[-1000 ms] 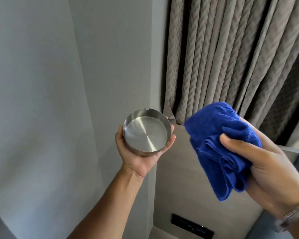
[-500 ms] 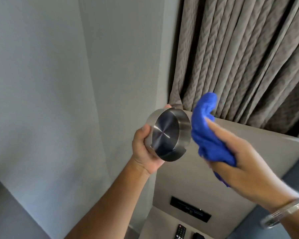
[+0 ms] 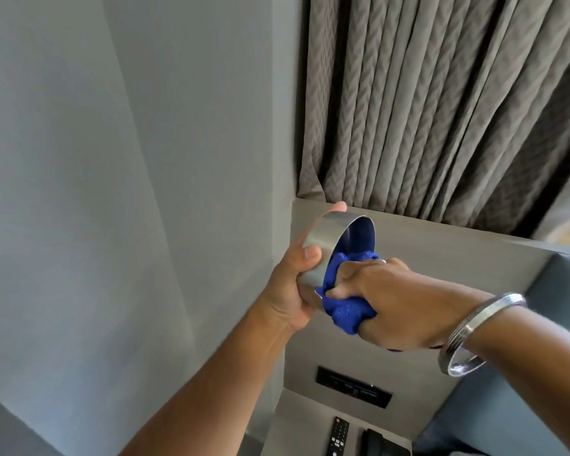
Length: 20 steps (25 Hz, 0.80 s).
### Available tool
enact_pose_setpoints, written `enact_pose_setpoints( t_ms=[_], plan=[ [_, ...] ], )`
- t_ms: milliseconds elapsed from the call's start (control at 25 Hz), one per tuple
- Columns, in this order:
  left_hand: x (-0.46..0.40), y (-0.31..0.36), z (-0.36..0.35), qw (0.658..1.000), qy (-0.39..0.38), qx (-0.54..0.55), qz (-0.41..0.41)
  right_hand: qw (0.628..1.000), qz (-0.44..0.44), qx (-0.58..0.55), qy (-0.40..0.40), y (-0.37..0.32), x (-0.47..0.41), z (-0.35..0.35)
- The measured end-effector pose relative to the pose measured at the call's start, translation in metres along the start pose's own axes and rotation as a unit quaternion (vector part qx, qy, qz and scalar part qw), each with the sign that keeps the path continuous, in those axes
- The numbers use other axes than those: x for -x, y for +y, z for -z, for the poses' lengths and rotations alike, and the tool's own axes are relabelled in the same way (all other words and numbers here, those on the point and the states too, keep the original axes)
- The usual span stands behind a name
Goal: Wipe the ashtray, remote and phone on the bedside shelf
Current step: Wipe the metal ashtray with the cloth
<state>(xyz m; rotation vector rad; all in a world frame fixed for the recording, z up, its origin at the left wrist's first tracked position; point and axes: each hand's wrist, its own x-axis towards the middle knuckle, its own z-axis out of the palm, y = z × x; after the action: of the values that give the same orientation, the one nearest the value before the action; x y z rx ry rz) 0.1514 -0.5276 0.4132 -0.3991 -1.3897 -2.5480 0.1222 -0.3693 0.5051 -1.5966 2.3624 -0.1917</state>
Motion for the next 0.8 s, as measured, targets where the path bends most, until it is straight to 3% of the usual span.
enact_pose_setpoints(
  t_ms=[80,160,200,280,320,360,440,600,800],
  plan=[
    [0.002,-0.005,0.003,1.0,-0.005,0.028,-0.01,0.978,0.014,-0.203,-0.04,0.002,0.003,0.0],
    [0.006,-0.004,-0.001,0.999,-0.012,0.05,-0.006,0.925,0.049,-0.376,-0.024,0.001,0.002,-0.003],
    [0.007,-0.003,-0.003,0.998,-0.022,0.056,0.006,0.862,0.063,-0.502,-0.013,-0.001,0.0,-0.004],
    [0.005,0.004,-0.003,0.998,0.035,0.052,0.001,0.724,0.092,-0.684,0.004,-0.002,-0.002,-0.005],
    [0.002,0.011,-0.002,0.996,0.072,0.058,-0.018,0.692,0.112,-0.713,0.021,0.0,-0.001,-0.005],
    [0.0,0.02,-0.001,0.995,0.064,0.065,-0.044,0.686,0.127,-0.715,0.038,0.004,0.003,-0.004],
    [0.002,0.034,0.009,0.99,0.061,0.083,-0.093,0.709,0.138,-0.686,0.092,0.02,0.018,0.002],
    [0.012,0.037,0.051,0.981,0.07,0.131,-0.123,0.738,0.032,-0.629,0.243,0.055,0.049,0.018],
    [0.011,0.028,0.046,0.987,-0.008,0.132,-0.097,0.767,-0.004,-0.589,0.254,0.057,0.049,0.004]
  ],
)
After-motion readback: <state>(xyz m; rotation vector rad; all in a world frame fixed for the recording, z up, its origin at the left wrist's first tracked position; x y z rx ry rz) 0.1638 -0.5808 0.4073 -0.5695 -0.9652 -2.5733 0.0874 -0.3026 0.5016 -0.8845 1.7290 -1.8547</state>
